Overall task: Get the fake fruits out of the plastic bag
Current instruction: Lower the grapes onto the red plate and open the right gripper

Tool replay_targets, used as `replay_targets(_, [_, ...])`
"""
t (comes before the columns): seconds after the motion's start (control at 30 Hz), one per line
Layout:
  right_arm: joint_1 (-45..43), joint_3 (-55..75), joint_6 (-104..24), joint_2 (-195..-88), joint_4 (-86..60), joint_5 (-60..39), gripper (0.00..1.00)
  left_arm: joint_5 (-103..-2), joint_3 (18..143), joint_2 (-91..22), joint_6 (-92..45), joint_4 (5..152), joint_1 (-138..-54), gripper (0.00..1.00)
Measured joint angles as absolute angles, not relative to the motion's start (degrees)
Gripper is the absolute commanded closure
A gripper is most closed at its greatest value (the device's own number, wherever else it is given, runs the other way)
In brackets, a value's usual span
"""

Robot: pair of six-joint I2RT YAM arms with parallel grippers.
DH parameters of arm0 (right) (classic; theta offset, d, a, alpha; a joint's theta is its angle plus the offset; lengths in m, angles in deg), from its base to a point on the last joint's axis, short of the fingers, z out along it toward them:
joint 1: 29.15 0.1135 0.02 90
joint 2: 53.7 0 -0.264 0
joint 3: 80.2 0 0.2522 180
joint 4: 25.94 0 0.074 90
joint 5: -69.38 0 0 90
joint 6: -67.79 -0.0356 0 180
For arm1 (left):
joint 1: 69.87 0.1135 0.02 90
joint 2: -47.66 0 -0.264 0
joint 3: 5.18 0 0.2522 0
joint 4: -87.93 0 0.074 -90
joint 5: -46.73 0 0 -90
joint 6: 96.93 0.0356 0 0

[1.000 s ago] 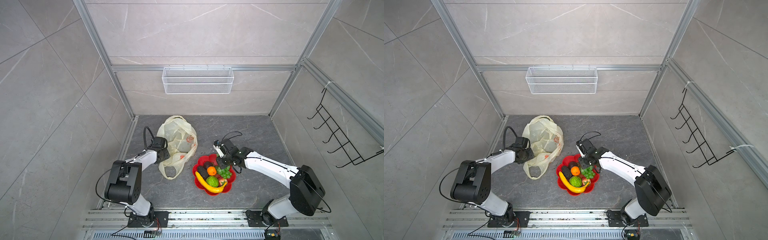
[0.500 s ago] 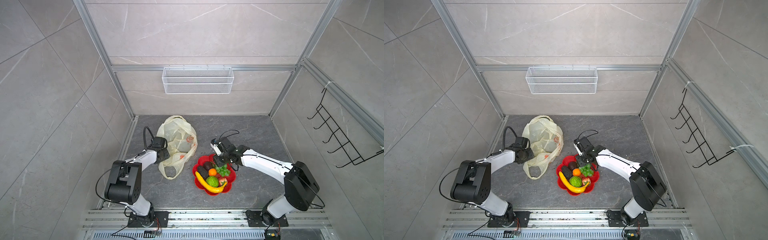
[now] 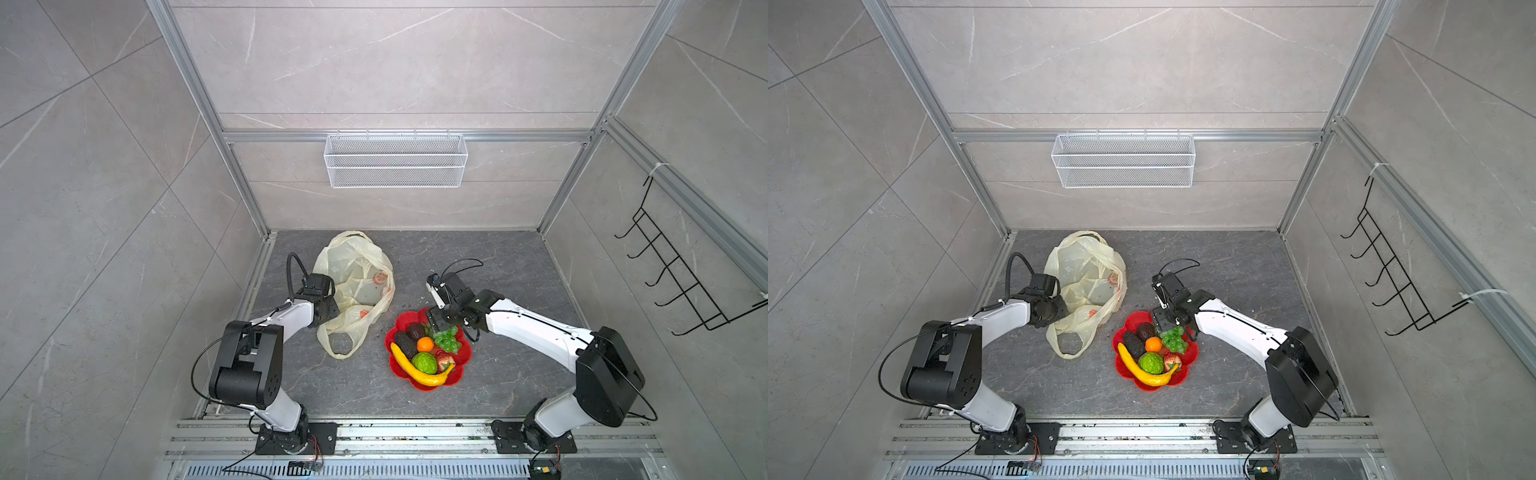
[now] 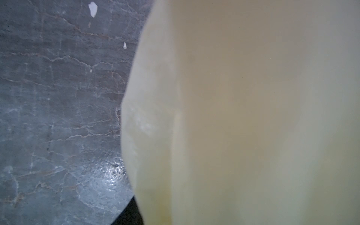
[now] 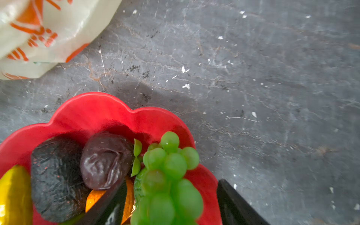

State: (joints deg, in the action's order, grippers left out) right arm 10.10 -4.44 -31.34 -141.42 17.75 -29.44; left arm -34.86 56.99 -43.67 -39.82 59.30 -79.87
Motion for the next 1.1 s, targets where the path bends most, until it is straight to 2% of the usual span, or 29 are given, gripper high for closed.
replay_targets(0.17, [10.2, -4.4, -33.3, -139.2, 20.2, -31.4, 0.27, -34.9, 57.0, -43.7, -39.8, 59.3, -79.9, 0.58])
replay_targets(0.33, [10.8, -4.5, -35.2, -138.2, 22.8, -33.3, 0.43, -34.9, 57.0, -43.7, -39.8, 59.3, -79.9, 0.58])
replay_targets(0.53, [11.0, -4.8, -37.0, -138.1, 25.0, -36.5, 0.54, -34.9, 57.0, -43.7, -39.8, 59.3, -79.9, 0.58])
replay_targets(0.77, [11.0, -5.7, -38.2, -138.1, 25.8, -38.8, 0.56, -34.9, 57.0, -43.7, -39.8, 59.3, -79.9, 0.58])
replay_targets(1.1, [11.0, -7.1, -38.1, -138.5, 25.4, -36.4, 0.59, -34.9, 57.0, -43.7, -39.8, 59.3, -79.9, 0.58])
